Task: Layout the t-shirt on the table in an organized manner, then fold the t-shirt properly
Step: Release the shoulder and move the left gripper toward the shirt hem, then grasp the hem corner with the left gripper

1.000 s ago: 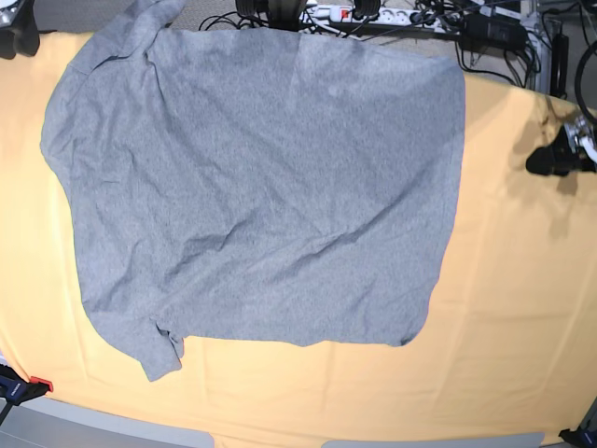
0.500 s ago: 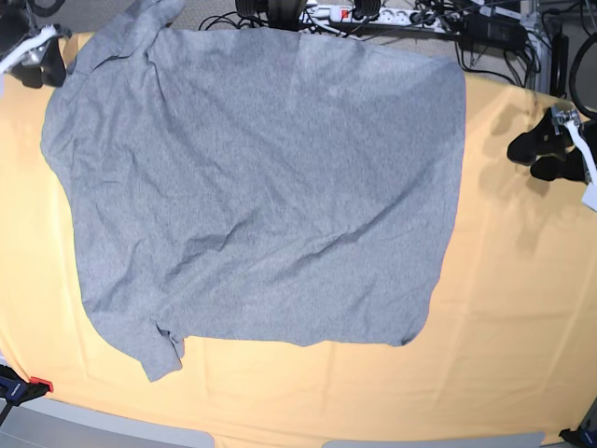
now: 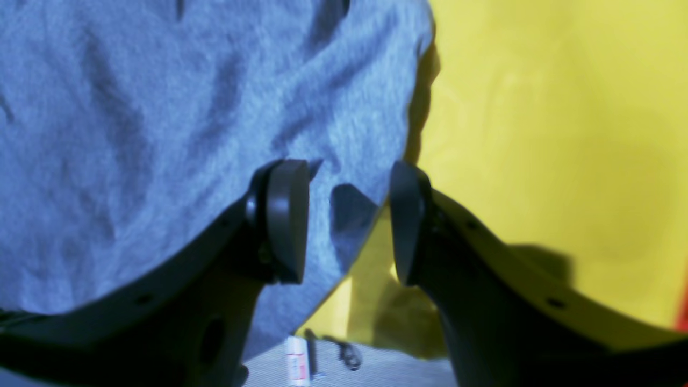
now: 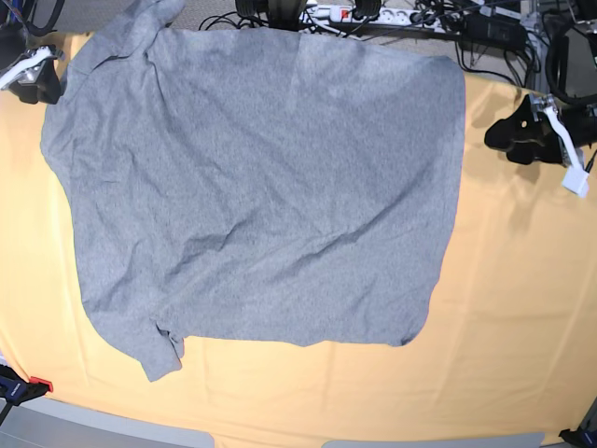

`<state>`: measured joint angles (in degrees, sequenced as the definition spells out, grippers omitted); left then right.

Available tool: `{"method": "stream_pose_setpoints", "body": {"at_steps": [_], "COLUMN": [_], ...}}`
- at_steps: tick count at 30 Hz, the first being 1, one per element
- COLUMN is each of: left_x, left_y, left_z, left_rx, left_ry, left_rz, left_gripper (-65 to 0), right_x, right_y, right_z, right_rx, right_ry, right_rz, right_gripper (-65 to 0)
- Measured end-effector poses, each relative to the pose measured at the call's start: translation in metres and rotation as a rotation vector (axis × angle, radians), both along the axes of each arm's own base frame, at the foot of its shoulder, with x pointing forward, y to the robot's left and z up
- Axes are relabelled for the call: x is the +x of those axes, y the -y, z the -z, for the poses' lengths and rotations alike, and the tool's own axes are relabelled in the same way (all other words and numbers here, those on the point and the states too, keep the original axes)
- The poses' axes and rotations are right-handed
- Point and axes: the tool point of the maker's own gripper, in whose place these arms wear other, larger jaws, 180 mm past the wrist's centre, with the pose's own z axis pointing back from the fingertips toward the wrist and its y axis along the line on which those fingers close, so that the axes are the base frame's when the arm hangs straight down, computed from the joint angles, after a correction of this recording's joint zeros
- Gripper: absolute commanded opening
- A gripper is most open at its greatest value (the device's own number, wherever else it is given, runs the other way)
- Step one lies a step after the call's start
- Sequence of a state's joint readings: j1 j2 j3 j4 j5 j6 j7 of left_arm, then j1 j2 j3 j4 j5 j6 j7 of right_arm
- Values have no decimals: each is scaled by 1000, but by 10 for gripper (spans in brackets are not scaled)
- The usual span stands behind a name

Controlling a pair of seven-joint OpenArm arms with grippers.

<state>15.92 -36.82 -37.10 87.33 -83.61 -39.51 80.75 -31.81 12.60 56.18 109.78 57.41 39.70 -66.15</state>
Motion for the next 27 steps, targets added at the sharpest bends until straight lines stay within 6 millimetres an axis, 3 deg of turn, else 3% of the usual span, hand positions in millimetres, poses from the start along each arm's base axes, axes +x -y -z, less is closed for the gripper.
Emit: {"method": "stream_pose_setpoints", "body": {"at_steps": [5, 8, 13, 21, 27], "left_x": [-15, -21, -15, 24, 75], "left_y": [2, 2, 3, 3, -7], "left_z": [11, 15, 11, -18, -57], "left_rx": [-9, -9, -16, -24, -12], "left_ry": [-47, -68, -43, 93, 274], "left_rz": [-3, -3, -11, -18, -98], "left_gripper": [-158, -158, -158, -158, -158], "right_x": [2, 4, 15, 42, 55], "right_y": [1, 0, -2, 1, 1], "right_z": [16, 14, -1, -32, -39], "right_rx": [57, 65, 100, 38, 34], "right_ry": [-14, -4, 59, 140, 178], "right_rz": [30, 28, -3, -68, -71], "right_gripper": [-376, -376, -376, -376, -376]}}
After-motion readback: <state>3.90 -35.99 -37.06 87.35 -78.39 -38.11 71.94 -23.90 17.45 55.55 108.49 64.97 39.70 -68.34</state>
